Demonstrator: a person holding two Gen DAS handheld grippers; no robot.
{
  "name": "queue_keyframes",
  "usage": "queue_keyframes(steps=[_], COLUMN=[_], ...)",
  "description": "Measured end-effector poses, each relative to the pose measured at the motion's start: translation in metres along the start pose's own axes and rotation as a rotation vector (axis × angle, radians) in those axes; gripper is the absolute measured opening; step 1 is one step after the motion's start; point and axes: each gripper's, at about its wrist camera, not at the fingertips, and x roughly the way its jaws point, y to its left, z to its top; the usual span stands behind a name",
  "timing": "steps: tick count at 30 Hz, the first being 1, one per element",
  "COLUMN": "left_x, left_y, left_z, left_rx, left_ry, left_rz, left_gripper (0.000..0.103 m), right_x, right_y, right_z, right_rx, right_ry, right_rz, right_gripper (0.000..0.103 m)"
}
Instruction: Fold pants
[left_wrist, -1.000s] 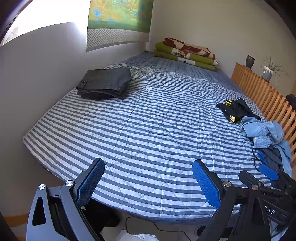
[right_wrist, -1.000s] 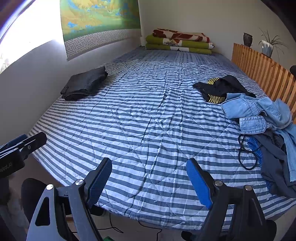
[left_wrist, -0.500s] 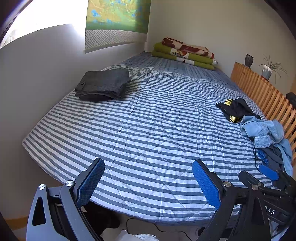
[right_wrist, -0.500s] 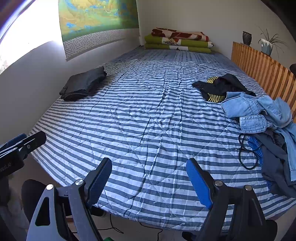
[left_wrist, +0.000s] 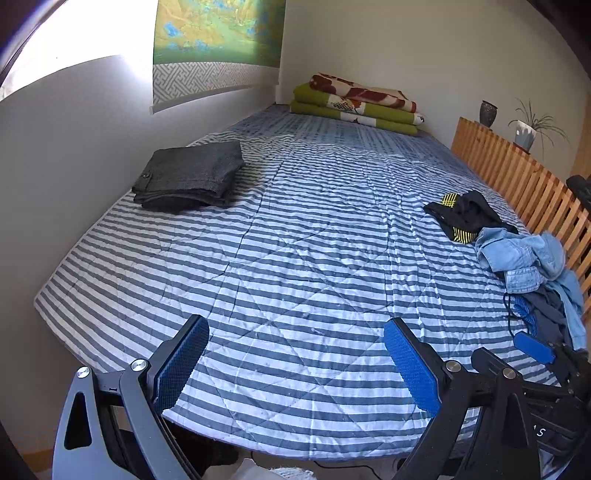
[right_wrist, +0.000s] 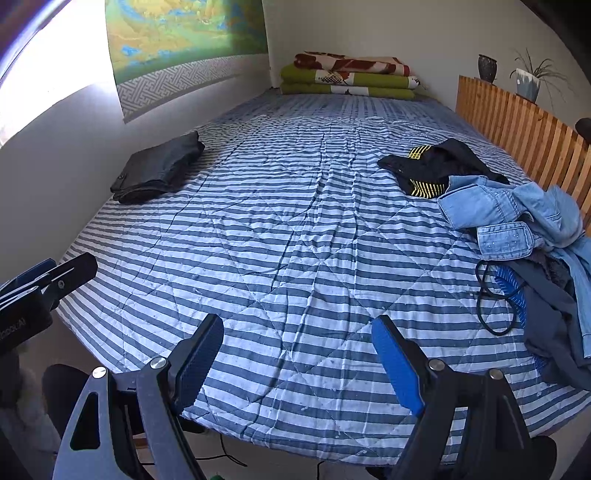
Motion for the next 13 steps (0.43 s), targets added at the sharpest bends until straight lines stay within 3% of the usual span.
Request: queue_keyframes(steps=[13], left_x=[0.041], left_y=[-0.009], left_z=[0.013], left_rx=[0.027], left_ry=[0.024], left_rz=[-0.028], left_gripper=[0.099], right_x=[0.023], right_y=[-0.01], right_z=[0.004], right_rx=[0.024], right_ry=[0.029], right_rz=[-0.024], right_gripper=[0.079])
